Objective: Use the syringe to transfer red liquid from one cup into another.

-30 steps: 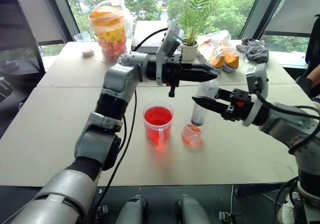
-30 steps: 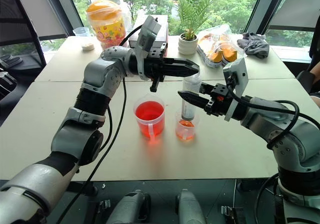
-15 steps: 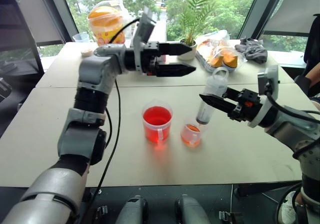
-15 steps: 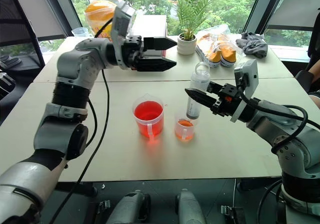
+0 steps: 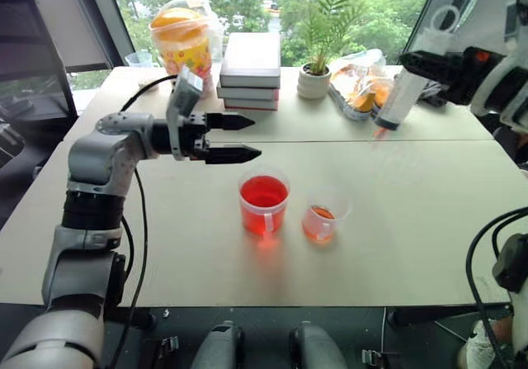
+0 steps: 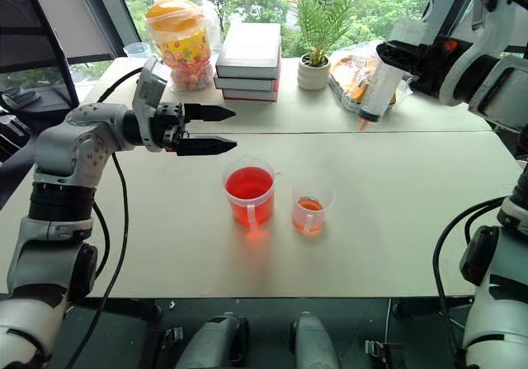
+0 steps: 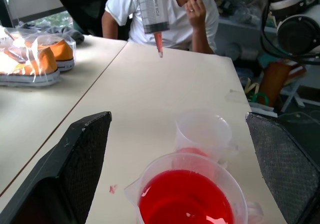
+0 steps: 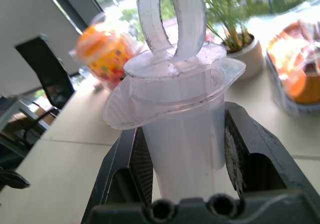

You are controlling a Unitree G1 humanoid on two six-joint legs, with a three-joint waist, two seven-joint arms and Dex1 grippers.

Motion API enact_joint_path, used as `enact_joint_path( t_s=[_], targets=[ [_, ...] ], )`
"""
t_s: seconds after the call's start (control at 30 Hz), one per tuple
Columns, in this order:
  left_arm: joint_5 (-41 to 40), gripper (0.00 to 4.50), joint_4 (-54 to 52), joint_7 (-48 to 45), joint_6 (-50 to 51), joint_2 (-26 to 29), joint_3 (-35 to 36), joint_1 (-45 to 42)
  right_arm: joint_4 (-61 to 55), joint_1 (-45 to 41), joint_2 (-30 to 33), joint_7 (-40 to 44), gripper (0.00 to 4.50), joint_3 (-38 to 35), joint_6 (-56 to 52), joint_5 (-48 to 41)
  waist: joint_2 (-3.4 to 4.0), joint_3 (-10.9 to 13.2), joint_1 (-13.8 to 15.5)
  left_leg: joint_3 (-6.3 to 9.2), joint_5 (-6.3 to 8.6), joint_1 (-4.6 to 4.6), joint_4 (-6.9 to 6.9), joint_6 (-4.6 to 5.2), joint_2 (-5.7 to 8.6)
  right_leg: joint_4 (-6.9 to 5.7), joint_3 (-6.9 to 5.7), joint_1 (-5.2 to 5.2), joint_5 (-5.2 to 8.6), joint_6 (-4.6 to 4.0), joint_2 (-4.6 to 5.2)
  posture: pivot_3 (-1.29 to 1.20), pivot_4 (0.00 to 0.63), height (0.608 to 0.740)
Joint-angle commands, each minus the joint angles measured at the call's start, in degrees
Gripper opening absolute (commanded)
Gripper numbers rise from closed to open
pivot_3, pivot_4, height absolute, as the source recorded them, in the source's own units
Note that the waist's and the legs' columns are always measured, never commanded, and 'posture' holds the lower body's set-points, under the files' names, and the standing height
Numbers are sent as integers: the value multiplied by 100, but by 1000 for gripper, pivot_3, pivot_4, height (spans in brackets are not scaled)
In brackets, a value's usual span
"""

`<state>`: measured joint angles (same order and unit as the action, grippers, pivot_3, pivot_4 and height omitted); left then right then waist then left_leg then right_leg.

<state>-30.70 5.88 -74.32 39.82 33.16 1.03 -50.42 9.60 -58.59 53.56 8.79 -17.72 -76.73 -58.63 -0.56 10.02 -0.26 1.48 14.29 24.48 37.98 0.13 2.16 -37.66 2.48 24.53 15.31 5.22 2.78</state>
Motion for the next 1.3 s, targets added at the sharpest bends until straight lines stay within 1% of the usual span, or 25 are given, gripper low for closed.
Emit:
enact_joint_path(
  t_s=[0.03, 0.17, 0.27, 0.33, 0.4, 0.53, 0.6, 0.63, 0.73, 0.77, 0.87, 1.0, 1.03, 1.1, 1.13, 1.2, 1.23, 1.3],
  targets=[
    [-206, 4424, -421, 172, 86, 107, 165, 133, 412, -64, 509, 655, 1588, 1132, -659, 695, 0, 0, -22, -3, 1, 0, 0, 2, 0, 2, 1, 0, 0, 0, 1, 0, 150, 740],
    [-308, 4424, -626, 309, 140, 154, 159, 291, 992, -32, 566, 1608, 1588, 2070, -524, 1340, 2, 1, -62, -5, 3, 2, -2, 5, 0, 7, 1, 0, -1, 1, -1, 0, 150, 740],
    [-385, 4424, -751, 391, 203, 204, 168, 379, 1504, -43, 398, 2124, 1588, 2683, -431, 1844, 3, 1, -67, -9, 3, -1, -1, 6, -1, 3, 3, 1, -1, 2, -5, 0, 150, 740],
    [-404, 4424, -853, 436, 221, 260, 157, 466, 1861, 22, 215, 2346, 1588, 3060, -173, 2280, 3, 1, -75, -9, 3, -1, -1, 5, -1, 1, 3, 1, -1, 2, -8, 0, 150, 740],
    [-419, 4424, -925, 486, 226, 302, 144, 527, 2202, 19, 38, 2527, 1588, 3268, -9, 2615, 4, 1, -71, -10, 3, -3, 0, 5, -1, -1, 3, 1, -1, 2, -9, 0, 150, 740],
    [-503, 4424, -1059, 588, 279, 369, 150, 623, 2804, -52, -347, 2835, 1588, 3378, 147, 3071, 0, -1, -47, -8, 3, -3, 3, 5, -1, -5, 1, 1, -1, 3, -12, 0, 150, 740],
    [-532, 4500, -1149, 636, 316, 415, 147, 685, 3030, -96, -485, 2930, 2565, 3297, 239, 3257, 0, -2, -47, -7, 3, -4, 5, 5, 0, -5, 1, -1, -1, 3, -11, 0, 150, 740],
    [-544, 4500, -1195, 652, 333, 442, 145, 717, 3088, -112, -521, 2971, 2928, 3256, 257, 3333, 0, -1, -51, -7, 3, -4, 5, 5, 0, -5, 1, -2, -2, 3, -11, 0, 150, 740],
    [-615, 4500, -1300, 701, 390, 497, 150, 784, 3111, -149, -536, 3086, 4463, 3075, 187, 3460, 0, -2, -52, -7, 3, -8, 6, 5, 0, -9, 2, -3, -2, 3, -11, 0, 150, 740],
    [-647, 4500, -1321, 713, 421, 509, 153, 796, 3039, -146, -501, 3117, 4489, 3013, 137, 3473, 0, -2, -46, -8, 3, -8, 7, 4, 0, -11, 2, -3, -2, 3, -11, 0, 150, 740],
    [-696, 4500, -1407, 730, 458, 574, 152, 842, 2422, -82, -221, 3257, 4489, 2732, -143, 3354, 2, 0, -38, -7, 3, -8, 10, 4, 2, -14, 2, -2, -2, 3, -10, 0, 150, 740],
    [-826, 4500, -1492, 746, 542, 686, 233, 884, 771, 266, 416, 3582, 4489, 2228, -394, 2971, 8, 3, -38, -7, 3, -4, 3, 4, 2, -13, 2, 6, -1, 3, -9, 0, 150, 740],
    [-826, 4500, -1511, 751, 533, 719, 231, 899, 318, 452, 603, 3707, 4489, 2142, -270, 2907, 7, 3, -41, -6, 3, -4, 0, 4, 1, -12, 1, 6, -1, 3, -9, 0, 150, 740],
    [-800, 4500, -1576, 740, 495, 857, 247, 983, -1406, 1370, 1435, 4587, 4489, 1411, 179, 2369, 8, 3, -14, -4, 4, -4, -2, 4, 0, -10, 0, 5, -1, 3, -11, 0, 150, 740],
    [-782, 4500, -1609, 730, 483, 931, 255, 1028, -2095, 1858, 1724, 4953, 4489, 967, 405, 2158, 8, 4, -5, 2, 4, 1, -5, 5, 0, -4, -5, 5, 0, 5, -10, 0, 150, 740],
    [-824, 4500, -1671, 713, 486, 1041, 291, 1118, -2782, 2652, 2068, 5252, 4489, 410, 543, 1991, 9, 3, -36, 6, 6, -2, -8, 8, -1, 5, -11, -2, 1, 6, -12, 0, 150, 740],
    [-849, 4500, -1713, 706, 509, 1105, 306, 1174, -3024, 3054, 2144, 5340, 4489, 117, 668, 2025, 6, 2, -56, 5, 6, -5, -6, 8, -1, 6, -10, -7, 1, 6, -12, 0, 150, 740],
    [-868, 4500, -1793, 714, 582, 1223, 322, 1279, -3392, 3556, 2128, 5437, 4489, -491, 568, 1833, 1, -1, -75, 1, 6, -17, 4, 8, -3, 7, -5, -25, -2, 10, -12, 0, 150, 740]
  ],
)
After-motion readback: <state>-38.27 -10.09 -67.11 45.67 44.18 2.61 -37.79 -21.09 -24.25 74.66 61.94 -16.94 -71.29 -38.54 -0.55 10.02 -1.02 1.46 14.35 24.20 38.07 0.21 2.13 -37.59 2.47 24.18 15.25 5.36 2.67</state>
